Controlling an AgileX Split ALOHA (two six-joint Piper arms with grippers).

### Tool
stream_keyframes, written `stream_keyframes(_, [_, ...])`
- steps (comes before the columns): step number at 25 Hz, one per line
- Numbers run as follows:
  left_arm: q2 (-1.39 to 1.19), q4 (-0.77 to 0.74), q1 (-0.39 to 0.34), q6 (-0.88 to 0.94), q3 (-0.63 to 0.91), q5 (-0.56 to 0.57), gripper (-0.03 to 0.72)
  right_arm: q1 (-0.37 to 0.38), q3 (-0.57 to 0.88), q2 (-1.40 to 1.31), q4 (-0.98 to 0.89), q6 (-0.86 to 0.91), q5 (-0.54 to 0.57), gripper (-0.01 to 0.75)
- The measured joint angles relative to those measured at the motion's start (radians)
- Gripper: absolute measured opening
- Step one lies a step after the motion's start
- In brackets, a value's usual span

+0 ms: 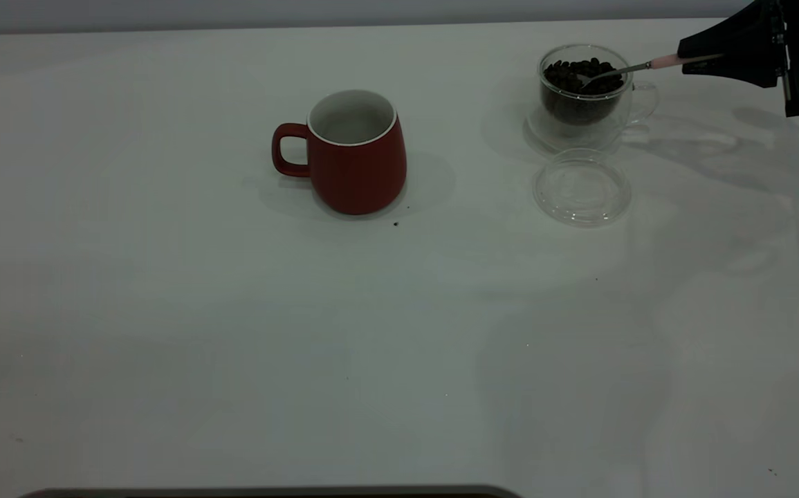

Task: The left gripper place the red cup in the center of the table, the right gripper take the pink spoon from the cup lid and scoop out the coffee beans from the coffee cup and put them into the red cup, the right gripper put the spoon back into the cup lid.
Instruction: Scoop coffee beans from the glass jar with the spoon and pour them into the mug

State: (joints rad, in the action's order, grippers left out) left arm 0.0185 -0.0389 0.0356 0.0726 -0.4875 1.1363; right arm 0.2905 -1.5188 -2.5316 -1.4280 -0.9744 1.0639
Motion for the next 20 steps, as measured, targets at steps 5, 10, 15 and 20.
stream_keyframes(5, [0.0,0.0,0.0,0.0,0.0,0.0,0.493,0.032,0.0,0.0,-0.028,0.008,0.002,0.101])
stream_keyframes(10, [0.0,0.0,0.0,0.0,0.0,0.0,0.493,0.072,0.0,-0.001,-0.042,0.034,0.008,0.101])
stream_keyframes(15, [0.0,0.0,0.0,0.0,0.0,0.0,0.493,0.076,0.0,-0.003,-0.039,0.062,0.039,0.101])
stream_keyframes(20, [0.0,0.0,0.0,0.0,0.0,0.0,0.493,0.072,0.0,-0.003,-0.057,0.068,0.078,0.101])
